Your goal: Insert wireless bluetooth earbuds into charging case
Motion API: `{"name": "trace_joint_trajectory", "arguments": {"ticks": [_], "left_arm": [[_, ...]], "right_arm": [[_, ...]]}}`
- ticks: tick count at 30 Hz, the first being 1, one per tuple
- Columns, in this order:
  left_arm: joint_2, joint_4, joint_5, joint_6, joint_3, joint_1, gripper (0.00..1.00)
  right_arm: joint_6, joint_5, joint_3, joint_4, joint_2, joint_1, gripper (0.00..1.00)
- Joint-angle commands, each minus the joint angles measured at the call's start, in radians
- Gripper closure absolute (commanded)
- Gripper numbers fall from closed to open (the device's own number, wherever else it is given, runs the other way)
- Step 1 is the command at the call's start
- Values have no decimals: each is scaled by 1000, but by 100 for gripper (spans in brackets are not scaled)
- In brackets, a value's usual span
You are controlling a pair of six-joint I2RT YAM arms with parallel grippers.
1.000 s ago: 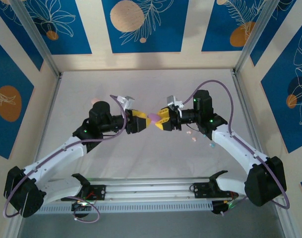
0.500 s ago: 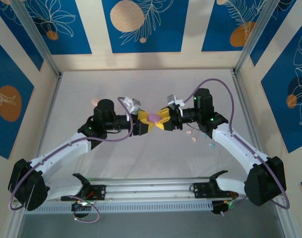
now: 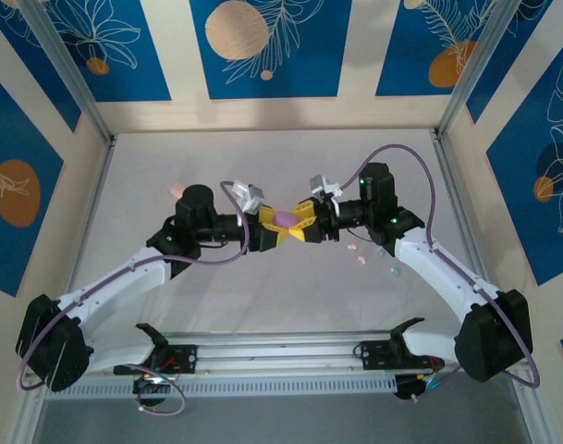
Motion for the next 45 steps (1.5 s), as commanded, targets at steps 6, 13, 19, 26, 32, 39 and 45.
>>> {"name": "trace_joint_trajectory", "arguments": {"ticks": [6, 13, 19, 26, 32, 39, 45], "left_arm": [[5, 35, 18, 22, 35, -16, 71], [-15, 18, 29, 76, 14, -18, 81], [-53, 15, 36, 116, -17, -18, 83], [-55, 23, 57, 110, -23, -20, 82], [-53, 57, 63, 77, -36, -19, 81], [-54, 42, 61, 81, -40, -19, 80], [-53, 44, 71, 79, -42, -20, 73]], "right_arm": [[-3, -35, 51, -48, 13, 27, 65], [107, 22, 79, -68, 15, 10, 56], [209, 24, 88, -65, 22, -36, 50], [190, 233, 77, -33, -11, -21, 44], [26, 278, 72, -72, -39, 35, 51], [-22, 215, 80, -80, -60, 39, 67], [-78, 174, 120, -151, -56, 39, 86]]}}
